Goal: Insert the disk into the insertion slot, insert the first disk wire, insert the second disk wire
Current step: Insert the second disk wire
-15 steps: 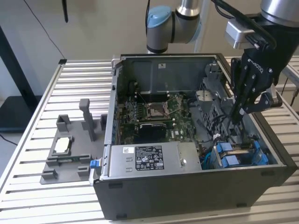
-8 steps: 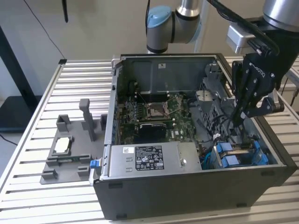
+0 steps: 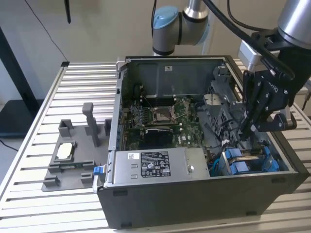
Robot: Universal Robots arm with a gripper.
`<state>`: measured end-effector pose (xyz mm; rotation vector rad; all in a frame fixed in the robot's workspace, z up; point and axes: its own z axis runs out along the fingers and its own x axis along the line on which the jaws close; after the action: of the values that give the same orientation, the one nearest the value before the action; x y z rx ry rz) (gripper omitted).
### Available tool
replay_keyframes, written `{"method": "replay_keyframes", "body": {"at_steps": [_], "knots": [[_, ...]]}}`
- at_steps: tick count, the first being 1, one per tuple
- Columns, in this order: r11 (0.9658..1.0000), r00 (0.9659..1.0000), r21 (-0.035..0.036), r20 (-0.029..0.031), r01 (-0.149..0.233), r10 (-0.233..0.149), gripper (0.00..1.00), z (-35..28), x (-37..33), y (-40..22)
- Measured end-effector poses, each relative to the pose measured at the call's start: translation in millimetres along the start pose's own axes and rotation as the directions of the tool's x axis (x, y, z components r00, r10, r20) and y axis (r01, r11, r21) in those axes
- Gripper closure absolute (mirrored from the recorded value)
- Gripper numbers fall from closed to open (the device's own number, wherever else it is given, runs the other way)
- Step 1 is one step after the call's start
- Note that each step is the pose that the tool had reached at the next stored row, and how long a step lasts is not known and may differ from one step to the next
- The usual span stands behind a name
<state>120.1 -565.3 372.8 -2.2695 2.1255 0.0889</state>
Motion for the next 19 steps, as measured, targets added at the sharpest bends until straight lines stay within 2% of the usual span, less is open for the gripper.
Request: {"method": "replay_keyframes", "body": {"at_steps": [3, 8, 12, 15, 19], "knots": [[1.0, 0.9998, 0.0012, 0.0184, 0.0, 0.0, 0.84, 2.5, 4.7, -1.2], [1.0, 0.9993, 0.0024, 0.0368, 0.0, -0.001, 0.84, 8.6, 12.4, -4.9], [1.0, 0.9984, 0.0037, 0.0566, 0.001, -0.001, 0.84, 11.5, 15.4, -11.8], [1.0, 0.9979, 0.0043, 0.0651, 0.001, -0.001, 0.84, 13.8, 18.0, -15.0], [0.9999, 0.9972, 0.0058, 0.0737, -0.015, 0.014, 0.84, 19.0, 20.4, -15.1]]}}
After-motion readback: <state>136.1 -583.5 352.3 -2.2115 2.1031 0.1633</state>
